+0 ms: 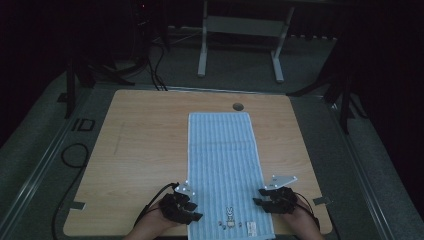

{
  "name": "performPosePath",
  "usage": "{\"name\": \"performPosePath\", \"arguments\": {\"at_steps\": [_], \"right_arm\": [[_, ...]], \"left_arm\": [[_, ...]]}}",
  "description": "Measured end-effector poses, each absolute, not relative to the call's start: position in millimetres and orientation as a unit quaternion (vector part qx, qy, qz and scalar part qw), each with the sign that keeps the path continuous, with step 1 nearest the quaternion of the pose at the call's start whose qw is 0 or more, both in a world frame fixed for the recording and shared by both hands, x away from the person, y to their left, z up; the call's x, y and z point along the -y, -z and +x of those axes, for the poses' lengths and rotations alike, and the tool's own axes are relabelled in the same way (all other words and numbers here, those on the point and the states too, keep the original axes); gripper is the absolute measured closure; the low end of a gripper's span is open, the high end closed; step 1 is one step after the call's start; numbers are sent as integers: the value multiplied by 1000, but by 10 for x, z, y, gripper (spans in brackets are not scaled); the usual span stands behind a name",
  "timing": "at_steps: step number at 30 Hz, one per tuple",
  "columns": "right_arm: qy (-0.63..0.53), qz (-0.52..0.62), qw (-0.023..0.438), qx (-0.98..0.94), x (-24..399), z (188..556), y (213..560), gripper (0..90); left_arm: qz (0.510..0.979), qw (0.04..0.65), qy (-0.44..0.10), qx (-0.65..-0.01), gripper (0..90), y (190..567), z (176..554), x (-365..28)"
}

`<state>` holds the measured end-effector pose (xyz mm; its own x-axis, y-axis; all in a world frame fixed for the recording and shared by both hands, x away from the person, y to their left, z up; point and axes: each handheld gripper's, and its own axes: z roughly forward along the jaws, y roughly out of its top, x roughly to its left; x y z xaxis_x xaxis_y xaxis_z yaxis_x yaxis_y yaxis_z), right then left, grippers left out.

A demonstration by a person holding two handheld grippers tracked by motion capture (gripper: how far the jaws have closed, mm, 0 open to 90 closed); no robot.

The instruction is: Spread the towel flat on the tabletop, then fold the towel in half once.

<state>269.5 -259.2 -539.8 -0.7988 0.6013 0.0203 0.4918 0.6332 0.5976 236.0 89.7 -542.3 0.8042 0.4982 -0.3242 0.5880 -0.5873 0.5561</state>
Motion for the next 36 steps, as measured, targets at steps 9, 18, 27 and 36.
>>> {"name": "performPosePath", "arguments": {"at_steps": [9,18,27,36], "right_arm": [[-304,294,85,-902,2615,2630,5254,484],[-336,298,113,-886,2590,3044,5076,465],[-324,333,128,-876,2701,3550,5091,462],[-310,374,133,-864,2712,4018,5111,456]], "left_arm": [[890,348,28,-295,410,5178,2436,-920],[881,334,-22,-335,406,5196,2932,-1086],[873,297,-71,-381,405,5238,3390,-1241],[852,295,-89,-424,394,5231,3870,-1275]]}}
